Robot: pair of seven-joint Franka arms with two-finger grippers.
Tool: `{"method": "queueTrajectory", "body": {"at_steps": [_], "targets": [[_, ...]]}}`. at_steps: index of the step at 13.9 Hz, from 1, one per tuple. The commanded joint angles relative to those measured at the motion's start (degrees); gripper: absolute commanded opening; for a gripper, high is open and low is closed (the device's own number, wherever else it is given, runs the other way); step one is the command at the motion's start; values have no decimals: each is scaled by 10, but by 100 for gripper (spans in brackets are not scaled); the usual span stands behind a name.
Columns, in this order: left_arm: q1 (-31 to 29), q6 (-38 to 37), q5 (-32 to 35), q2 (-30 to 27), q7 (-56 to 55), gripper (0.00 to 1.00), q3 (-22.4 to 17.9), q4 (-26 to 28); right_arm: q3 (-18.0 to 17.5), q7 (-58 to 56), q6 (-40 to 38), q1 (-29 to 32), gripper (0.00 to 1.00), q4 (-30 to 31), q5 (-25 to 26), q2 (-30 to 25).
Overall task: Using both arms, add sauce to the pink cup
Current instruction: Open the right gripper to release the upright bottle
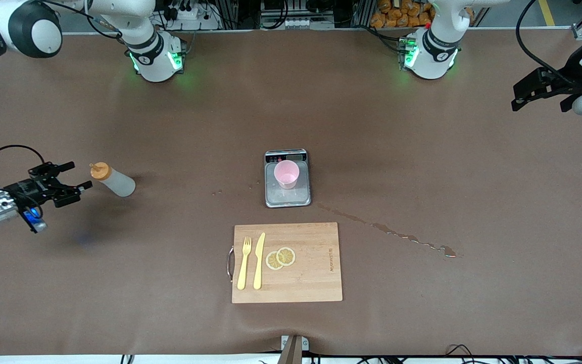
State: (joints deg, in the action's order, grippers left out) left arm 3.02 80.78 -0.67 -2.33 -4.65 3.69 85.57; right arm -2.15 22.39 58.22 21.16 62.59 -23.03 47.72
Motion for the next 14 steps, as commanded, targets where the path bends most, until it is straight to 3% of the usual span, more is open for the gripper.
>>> {"method": "queueTrajectory", "body": {"at_steps": [1, 5, 8, 10, 14], "targets": [[28, -10, 4, -14, -13, 100, -23, 1, -6, 8, -5, -27, 100, 1, 27, -62], [23, -10, 2, -15, -11, 100, -21, 0, -5, 7, 2, -65, 100, 8, 62, -168], [23, -10, -1, -15, -12, 100, -19, 0, -6, 8, 20, -102, 100, 14, 121, -234], [23, -10, -2, -15, -17, 100, -18, 0, -6, 6, 25, -113, 100, 21, 121, -256], [27, -10, -3, -14, -19, 100, -16, 0, -7, 6, 87, -168, 100, 79, 156, -327]]}}
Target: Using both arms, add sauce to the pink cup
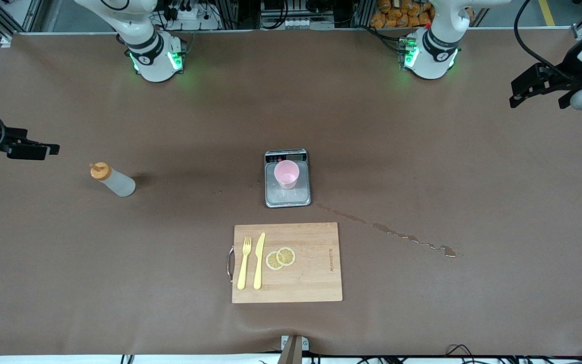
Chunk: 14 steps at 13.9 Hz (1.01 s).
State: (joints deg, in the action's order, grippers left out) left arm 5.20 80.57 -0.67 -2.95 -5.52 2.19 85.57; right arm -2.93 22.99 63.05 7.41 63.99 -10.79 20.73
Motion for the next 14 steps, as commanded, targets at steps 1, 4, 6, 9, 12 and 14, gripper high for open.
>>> {"method": "queueTrajectory", "body": {"at_steps": [1, 4, 6, 9, 12, 14], "targets": [[5, -8, -3, -7, -10, 100, -2, 0, 1, -1, 52, -42, 100, 82, 43, -75], [2, -8, -3, -7, -7, 100, -3, 0, 1, -33, 87, -56, 100, 127, 43, -129], [1, -8, -2, -7, -5, 100, -6, 1, 2, -64, 120, -54, 100, 168, 46, -168], [1, -8, -1, -7, -3, 100, -7, 0, 3, -93, 171, -52, 100, 247, 60, -239], [1, -8, -1, -7, -3, 100, -7, 0, 3, -93, 180, -53, 100, 271, 69, -271], [1, -8, -1, -7, -4, 100, -7, 0, 5, -93, 182, -49, 100, 265, 77, -272]]}}
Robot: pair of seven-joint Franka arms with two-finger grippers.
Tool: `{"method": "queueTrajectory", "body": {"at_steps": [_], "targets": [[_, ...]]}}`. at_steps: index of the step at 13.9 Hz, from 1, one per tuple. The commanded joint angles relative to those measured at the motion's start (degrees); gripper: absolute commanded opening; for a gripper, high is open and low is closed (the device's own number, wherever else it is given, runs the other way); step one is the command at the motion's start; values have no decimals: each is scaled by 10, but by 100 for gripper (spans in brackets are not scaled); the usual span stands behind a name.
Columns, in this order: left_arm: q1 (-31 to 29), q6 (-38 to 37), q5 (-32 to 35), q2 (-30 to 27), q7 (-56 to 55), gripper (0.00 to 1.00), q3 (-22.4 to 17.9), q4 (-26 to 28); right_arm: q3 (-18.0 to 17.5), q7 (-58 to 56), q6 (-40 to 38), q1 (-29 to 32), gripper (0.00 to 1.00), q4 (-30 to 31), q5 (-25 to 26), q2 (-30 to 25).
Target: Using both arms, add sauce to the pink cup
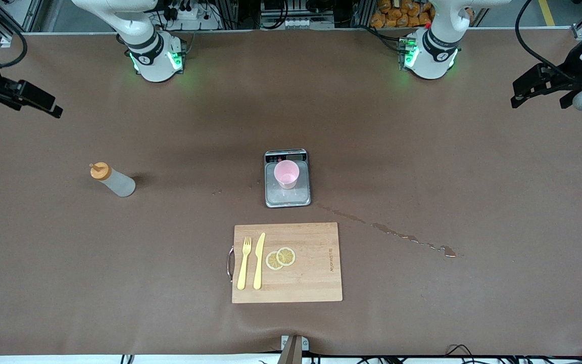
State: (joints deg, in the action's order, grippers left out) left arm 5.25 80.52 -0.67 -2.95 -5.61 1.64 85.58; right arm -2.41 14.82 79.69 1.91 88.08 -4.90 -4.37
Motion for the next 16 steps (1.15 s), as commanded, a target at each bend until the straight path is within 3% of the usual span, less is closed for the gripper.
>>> {"method": "queueTrajectory", "body": {"at_steps": [1, 4, 16], "targets": [[0, -7, -1, -7, -4, 100, -1, 0, 0, -11, 18, 6, 100, 17, 27, -15], [0, -7, -1, -7, -5, 100, -1, 0, 0, -11, 56, 7, 100, 12, 44, -5], [0, -7, -1, -7, -5, 100, -1, 0, 0, -45, 60, 23, 100, 7, 43, 2]]}}
